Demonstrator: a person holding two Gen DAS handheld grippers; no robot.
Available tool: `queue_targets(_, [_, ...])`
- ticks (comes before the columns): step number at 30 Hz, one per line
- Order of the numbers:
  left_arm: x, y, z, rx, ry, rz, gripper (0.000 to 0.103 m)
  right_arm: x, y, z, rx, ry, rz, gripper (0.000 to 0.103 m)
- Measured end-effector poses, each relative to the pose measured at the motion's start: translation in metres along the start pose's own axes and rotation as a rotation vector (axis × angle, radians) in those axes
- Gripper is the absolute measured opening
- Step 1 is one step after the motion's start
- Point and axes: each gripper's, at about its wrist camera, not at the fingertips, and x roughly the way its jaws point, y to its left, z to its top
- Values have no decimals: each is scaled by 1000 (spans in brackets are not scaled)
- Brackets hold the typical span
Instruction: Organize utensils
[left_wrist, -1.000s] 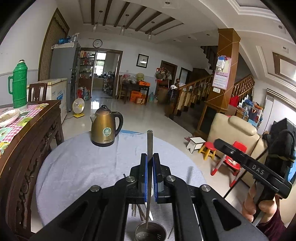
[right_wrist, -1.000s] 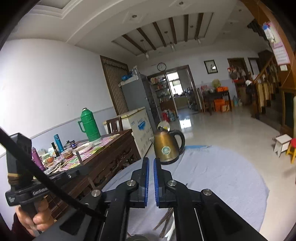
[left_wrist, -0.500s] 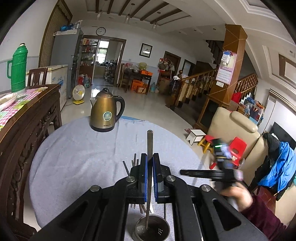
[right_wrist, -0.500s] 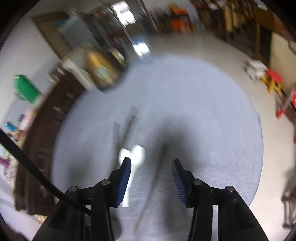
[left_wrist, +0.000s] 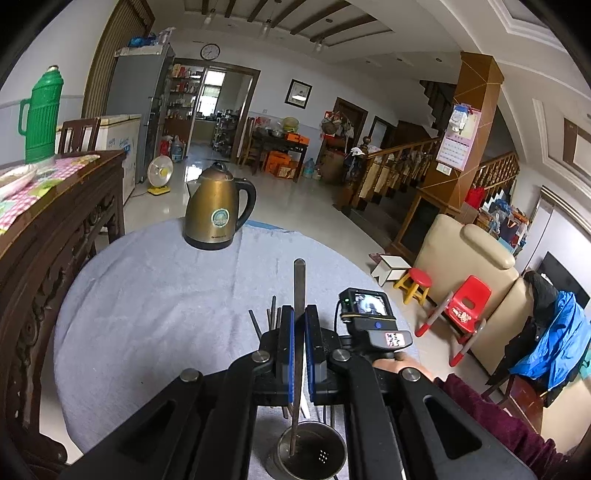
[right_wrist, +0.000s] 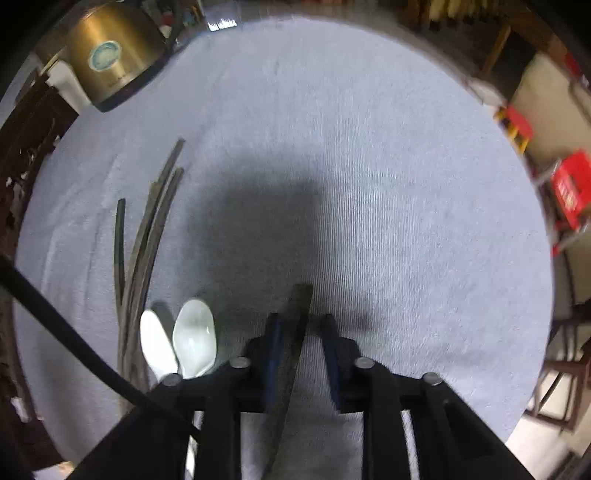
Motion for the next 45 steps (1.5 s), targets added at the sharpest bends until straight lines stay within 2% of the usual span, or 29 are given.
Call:
queue_targets(2, [1, 2, -2, -9, 7, 2, 5, -4, -2, -2, -2, -23, 6, 8])
queue_targets(4, [1, 4, -4, -16, 12, 1, 5, -11, -10, -7, 9, -56, 59, 7])
queue_targets(6, [0, 4, -5, -17, 13, 5, 5, -30, -18, -16, 4, -124, 80, 7])
queue_targets(8, [-1, 3, -7, -19, 12, 12, 5, -55, -29, -26, 9, -186, 153, 7])
queue_targets(15, [-4, -1, -13, -22, -4, 45, 5, -177, -50, -82, -79, -583, 343, 6])
queue_targets(19, [-5, -5, -19, -16, -13, 75, 5, -238, -48, -131, -134, -795, 420, 7])
queue_targets(22, [-6, -7, -26, -21, -17, 93, 5, -277, -47, -167, -148, -912, 483, 7])
queue_targets(27, [-7, -7, -34, -13, -27, 139, 6, -311, -28, -215, -186, -1041, 572, 7])
queue_targets(29, [-8, -8, -38, -4, -30, 154, 6, -312, -11, -220, -210, -1052, 604, 7])
queue_targets(34, [-7, -8, -43, -4, -29, 150, 6, -311, 7, -237, -252, -1063, 602, 7])
queue_targets(45, [-4, -4, -54, -19, 9, 144, 6, -265, 5, -238, -261, -901, 525, 7])
